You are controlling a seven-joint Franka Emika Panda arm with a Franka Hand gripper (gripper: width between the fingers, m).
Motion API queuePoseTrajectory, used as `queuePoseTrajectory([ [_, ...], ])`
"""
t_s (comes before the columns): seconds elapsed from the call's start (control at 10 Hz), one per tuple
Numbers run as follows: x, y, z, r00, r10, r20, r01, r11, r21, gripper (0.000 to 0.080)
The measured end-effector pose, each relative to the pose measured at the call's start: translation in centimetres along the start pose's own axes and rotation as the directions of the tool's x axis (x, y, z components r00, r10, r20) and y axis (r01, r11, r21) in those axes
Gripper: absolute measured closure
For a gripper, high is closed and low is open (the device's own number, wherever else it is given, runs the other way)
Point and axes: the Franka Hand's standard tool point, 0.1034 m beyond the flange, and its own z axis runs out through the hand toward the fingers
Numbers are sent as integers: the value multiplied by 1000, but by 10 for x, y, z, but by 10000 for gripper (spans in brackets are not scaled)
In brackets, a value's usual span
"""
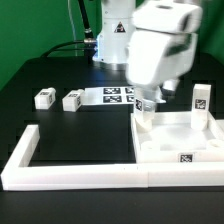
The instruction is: Assemble square table
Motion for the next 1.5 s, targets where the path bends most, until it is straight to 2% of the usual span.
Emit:
queuePoseTrajectory([
  [0.1,-21,1,-4,1000,28,5,-28,1000,2,150],
  [0.3,-78,14,0,984,175,13,-175,984,20,150],
  [0.4,-94,19,1,972,233,18,-233,972,14,150],
  [0.6,-86,15,2,935,355,15,-355,935,20,150],
  [0.8,-86,14,3,885,466,17,-466,884,21,150],
  [0.9,-91,13,6,849,528,15,-528,849,33,150],
  [1.0,-110,9,14,791,612,22,-612,789,54,150],
  [1.1,-131,2,23,741,670,40,-671,739,63,150],
  [1.2,-158,-13,36,665,744,67,-747,661,74,150],
  [1.3,-181,-29,48,583,803,124,-813,575,94,150],
  [1.4,-189,-31,52,507,847,161,-862,498,93,150],
  [1.5,-185,-22,49,461,875,147,-888,453,84,150],
])
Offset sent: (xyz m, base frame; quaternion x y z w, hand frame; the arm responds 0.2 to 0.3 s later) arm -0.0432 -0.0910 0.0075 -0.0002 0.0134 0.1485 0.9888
